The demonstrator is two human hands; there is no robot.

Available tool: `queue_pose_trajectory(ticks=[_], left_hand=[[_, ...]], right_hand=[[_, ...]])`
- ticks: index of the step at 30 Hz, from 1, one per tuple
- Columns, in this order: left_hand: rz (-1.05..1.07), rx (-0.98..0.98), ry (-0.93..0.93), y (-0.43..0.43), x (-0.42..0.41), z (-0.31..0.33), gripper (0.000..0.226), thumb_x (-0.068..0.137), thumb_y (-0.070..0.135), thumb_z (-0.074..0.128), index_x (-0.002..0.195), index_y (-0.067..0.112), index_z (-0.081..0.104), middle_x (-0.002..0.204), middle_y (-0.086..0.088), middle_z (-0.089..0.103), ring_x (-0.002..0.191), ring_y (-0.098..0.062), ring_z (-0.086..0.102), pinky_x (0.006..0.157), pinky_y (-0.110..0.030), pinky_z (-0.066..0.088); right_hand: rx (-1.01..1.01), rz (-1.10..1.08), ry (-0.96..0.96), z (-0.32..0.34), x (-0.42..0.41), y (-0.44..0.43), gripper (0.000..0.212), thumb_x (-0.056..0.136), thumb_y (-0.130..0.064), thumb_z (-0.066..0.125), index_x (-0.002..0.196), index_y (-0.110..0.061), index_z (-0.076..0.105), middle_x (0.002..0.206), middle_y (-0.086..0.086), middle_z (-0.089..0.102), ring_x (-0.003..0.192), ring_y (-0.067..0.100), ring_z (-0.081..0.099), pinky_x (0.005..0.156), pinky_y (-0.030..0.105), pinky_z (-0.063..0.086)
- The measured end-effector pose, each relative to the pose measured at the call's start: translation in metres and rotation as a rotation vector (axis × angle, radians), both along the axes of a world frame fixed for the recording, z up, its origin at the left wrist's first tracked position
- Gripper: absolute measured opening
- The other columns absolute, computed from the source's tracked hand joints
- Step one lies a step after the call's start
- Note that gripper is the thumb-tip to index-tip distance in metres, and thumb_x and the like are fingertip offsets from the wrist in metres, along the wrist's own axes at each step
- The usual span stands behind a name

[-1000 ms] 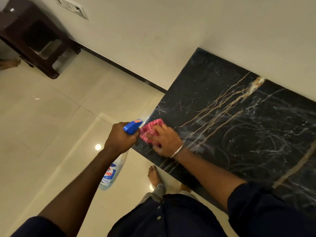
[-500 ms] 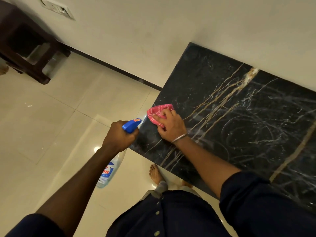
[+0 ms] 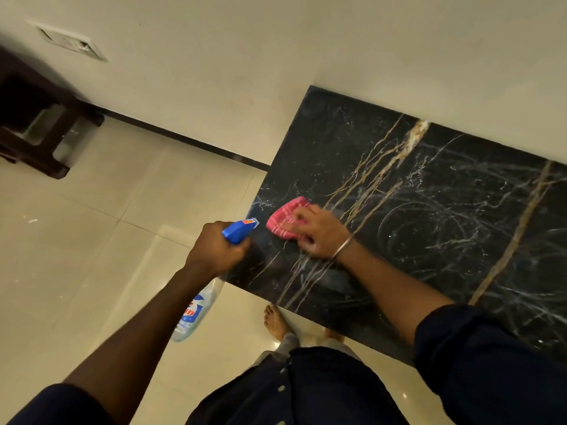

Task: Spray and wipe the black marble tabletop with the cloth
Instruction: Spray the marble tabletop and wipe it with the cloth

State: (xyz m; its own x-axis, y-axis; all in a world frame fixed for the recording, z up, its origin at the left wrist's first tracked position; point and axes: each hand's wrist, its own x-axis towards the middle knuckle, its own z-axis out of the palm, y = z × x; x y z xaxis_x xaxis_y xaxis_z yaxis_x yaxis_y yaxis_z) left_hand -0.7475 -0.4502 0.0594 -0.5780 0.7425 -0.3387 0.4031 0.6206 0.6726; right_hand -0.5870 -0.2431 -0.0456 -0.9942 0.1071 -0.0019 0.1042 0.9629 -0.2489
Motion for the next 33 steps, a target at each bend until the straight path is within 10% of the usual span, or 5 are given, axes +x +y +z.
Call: queue_pose_trajectory(ticks=[7, 16, 24, 33], left_hand=[[-0.039, 0.004, 0.008, 0.012, 0.015, 0.002, 0.009, 0.084, 0.013, 0.066, 0.081, 0.011, 0.058, 0.058, 0.002, 0.051, 0.052, -0.013, 0.051, 0.054, -0.019, 0.038], [-0.03, -0.001, 0.021, 0.022, 0.024, 0.007, 0.021, 0.083, 0.012, 0.066, 0.07, 0.02, 0.051, 0.054, 0.004, 0.048, 0.046, -0.009, 0.046, 0.049, -0.013, 0.033], [-0.04, 0.008, 0.022, 0.017, 0.028, 0.006, 0.017, 0.084, 0.011, 0.066, 0.073, 0.018, 0.054, 0.055, 0.004, 0.05, 0.046, -0.008, 0.052, 0.047, -0.008, 0.036], [0.002, -0.013, 0.017, 0.027, 0.033, 0.005, 0.018, 0.083, 0.015, 0.067, 0.071, 0.014, 0.054, 0.058, -0.005, 0.053, 0.047, -0.011, 0.047, 0.048, -0.016, 0.034]], right_hand=[[-0.017, -0.432, -0.065, 0.014, 0.001, 0.032, 0.049, 0.089, -0.033, 0.058, 0.137, -0.035, 0.052, 0.125, 0.01, 0.048, 0.108, 0.028, 0.048, 0.085, 0.044, 0.051], [-0.042, 0.349, -0.069, 0.008, 0.037, -0.042, 0.05, 0.081, -0.041, 0.066, 0.13, -0.033, 0.06, 0.132, 0.008, 0.051, 0.111, 0.024, 0.043, 0.075, 0.035, 0.047], [-0.059, -0.393, -0.042, 0.018, 0.008, 0.005, 0.048, 0.087, -0.031, 0.058, 0.135, -0.031, 0.056, 0.129, 0.011, 0.05, 0.11, 0.03, 0.048, 0.085, 0.046, 0.05], [-0.107, 0.39, -0.053, -0.002, 0.063, -0.095, 0.048, 0.081, -0.039, 0.064, 0.128, -0.035, 0.06, 0.127, 0.006, 0.053, 0.112, 0.027, 0.047, 0.076, 0.037, 0.046]])
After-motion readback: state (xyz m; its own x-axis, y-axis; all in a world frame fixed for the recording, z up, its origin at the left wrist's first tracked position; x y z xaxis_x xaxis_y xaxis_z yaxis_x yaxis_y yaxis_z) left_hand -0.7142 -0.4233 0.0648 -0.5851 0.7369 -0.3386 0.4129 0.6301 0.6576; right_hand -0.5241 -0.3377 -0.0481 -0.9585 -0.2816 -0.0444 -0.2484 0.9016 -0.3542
